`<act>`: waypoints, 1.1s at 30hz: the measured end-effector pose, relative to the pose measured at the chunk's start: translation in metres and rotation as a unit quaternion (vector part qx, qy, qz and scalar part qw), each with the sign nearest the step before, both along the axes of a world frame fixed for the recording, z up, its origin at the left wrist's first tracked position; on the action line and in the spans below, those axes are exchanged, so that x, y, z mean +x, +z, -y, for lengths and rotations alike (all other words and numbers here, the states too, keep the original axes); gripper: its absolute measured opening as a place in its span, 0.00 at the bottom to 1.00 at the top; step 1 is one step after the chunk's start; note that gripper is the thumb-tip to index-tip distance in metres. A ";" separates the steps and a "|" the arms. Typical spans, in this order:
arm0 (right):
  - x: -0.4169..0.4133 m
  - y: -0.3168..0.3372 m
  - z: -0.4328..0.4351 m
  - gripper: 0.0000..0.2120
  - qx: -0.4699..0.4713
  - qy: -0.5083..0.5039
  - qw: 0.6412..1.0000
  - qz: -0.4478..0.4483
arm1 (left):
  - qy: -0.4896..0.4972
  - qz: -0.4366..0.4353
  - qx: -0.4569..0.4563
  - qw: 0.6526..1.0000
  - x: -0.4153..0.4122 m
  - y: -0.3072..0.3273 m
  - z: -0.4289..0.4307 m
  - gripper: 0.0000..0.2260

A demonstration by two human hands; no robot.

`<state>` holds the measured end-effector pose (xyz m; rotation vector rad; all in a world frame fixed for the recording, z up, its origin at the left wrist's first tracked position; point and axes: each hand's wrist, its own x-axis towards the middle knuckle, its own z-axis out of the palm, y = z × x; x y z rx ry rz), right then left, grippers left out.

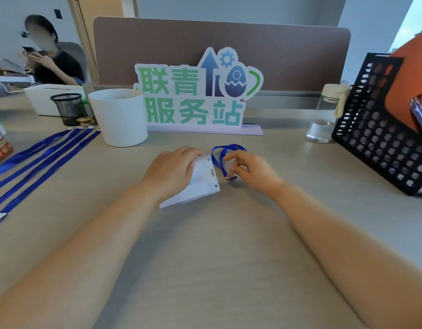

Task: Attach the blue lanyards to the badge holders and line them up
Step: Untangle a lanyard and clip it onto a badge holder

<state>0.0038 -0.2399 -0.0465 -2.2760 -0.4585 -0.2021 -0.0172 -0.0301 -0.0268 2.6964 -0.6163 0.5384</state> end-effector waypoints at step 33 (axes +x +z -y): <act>-0.012 0.004 -0.019 0.13 0.161 0.108 0.980 -0.050 | -0.067 0.037 0.014 0.997 -0.004 0.002 -0.009 0.28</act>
